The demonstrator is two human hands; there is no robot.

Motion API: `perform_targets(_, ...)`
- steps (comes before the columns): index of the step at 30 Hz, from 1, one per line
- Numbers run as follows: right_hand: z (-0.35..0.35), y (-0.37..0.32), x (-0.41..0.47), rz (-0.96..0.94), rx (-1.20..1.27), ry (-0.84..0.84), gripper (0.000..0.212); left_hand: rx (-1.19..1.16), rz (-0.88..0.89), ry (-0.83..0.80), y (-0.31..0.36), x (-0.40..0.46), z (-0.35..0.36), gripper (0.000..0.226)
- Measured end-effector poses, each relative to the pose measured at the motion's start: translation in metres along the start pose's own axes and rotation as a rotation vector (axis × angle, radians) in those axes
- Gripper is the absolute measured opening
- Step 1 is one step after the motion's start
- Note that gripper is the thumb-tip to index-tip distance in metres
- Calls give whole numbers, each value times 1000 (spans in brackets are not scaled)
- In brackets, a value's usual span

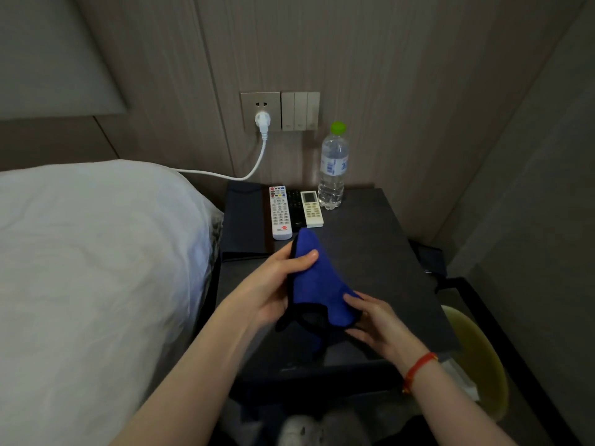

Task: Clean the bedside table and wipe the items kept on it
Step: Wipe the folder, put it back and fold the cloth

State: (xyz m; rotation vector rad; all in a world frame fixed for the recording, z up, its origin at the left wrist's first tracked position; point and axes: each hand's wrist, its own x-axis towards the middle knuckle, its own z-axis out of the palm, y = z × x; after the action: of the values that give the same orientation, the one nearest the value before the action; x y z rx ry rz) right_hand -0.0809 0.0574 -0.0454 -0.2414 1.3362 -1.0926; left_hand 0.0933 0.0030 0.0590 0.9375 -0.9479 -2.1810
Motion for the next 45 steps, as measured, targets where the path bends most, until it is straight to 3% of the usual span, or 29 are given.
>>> perform_targets(4,-26,-23,3,-98,-26,113,43,-28,-46,122,-3,1,-34,37)
perform_targets(6,-30,-33,7,-156,-171,164,45,101,-108,295,-16,11,-52,37)
perform_targets(9,-27,-32,16,-327,-782,387,56,582,-122,691,-45,30,-77,37)
perform_targets(11,-26,-28,17,-462,-1093,439,58,915,-2,774,-63,37,-90,41)
perform_targets(13,-26,-21,17,-550,-1251,365,47,1148,111,719,-73,36,-95,37)
perform_targets(16,-30,-7,16,-529,-1460,212,30,1373,218,436,-85,29,-91,24)
perform_targets(20,-39,7,15,-465,-1667,157,30,1646,164,244,-96,25,-88,28)
perform_targets(24,-40,10,10,-618,-1678,166,23,1665,161,265,-104,26,-91,25)
perform_targets(29,-36,4,-4,-807,-1661,218,28,1571,324,355,-90,24,-88,19)
perform_targets(33,-29,17,-19,-973,-1669,156,24,1770,330,247,-71,20,-96,20)
perform_targets(38,-28,41,-24,-714,-1756,-36,30,1918,164,97,-74,15,-103,24)
perform_targets(40,-29,43,-24,-622,-1589,80,29,1824,122,96,-79,14,-106,22)
perform_targets(42,-30,40,-23,-554,-1364,346,23,1686,131,187,-81,14,-108,20)
perform_targets(45,-25,32,-21,-362,-1071,590,18,1446,159,549,-83,18,-107,23)
